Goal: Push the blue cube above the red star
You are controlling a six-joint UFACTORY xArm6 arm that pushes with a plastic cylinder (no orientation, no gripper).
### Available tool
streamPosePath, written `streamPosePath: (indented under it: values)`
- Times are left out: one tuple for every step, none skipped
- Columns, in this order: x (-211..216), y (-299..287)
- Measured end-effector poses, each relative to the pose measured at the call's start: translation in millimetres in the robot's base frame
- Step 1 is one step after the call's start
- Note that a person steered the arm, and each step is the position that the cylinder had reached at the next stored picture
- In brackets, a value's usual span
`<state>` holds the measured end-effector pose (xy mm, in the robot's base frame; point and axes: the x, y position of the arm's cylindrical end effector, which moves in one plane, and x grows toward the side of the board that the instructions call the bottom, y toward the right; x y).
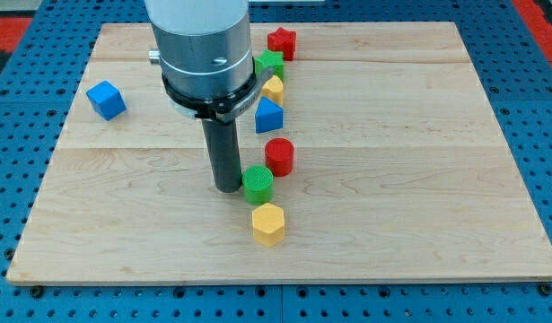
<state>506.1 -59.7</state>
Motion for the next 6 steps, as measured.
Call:
streamPosePath:
  values:
    - [5.0, 13.1]
    - [3.9, -19.0]
    - [-30.3, -87.4]
    - [-43.7, -186.7]
    - [-103.3, -219.0]
    - [-131.5, -168.2]
